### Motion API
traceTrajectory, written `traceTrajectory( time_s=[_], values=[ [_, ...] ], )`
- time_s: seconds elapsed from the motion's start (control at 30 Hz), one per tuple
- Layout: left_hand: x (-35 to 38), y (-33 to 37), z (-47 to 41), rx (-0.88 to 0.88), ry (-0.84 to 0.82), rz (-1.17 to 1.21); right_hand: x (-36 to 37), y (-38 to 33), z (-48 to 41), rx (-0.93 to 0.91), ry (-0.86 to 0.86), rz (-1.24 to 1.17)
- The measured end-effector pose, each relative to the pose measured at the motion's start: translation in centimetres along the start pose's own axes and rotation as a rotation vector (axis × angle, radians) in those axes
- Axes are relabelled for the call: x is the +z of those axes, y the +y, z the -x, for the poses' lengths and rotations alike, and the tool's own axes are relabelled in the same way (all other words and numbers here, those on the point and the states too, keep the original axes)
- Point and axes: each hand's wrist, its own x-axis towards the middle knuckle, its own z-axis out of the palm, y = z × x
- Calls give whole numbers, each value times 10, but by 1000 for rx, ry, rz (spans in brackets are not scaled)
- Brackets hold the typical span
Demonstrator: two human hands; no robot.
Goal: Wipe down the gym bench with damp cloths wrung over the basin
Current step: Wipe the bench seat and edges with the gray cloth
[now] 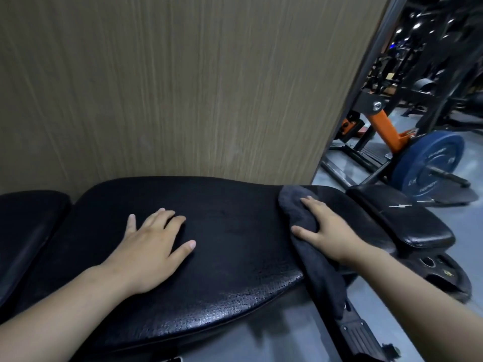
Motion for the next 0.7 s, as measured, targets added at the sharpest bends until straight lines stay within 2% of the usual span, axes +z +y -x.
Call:
traceTrajectory(
  time_s=[0.17, 0.37, 0.57, 0.7],
  values=[
    [-8, -25, 7, -51, 38, -2, 52, -111, -16, -192, -84, 58],
    [-24, -82, 31, -213, 80, -5, 96, -210, -31, -363, -169, 120],
    [-26, -125, 50, -361, 92, 12, 118, -268, -62, -518, -316, 2],
    [-26, -136, 58, -370, 84, 14, 109, -284, -100, -641, -503, 84]
  ],
)
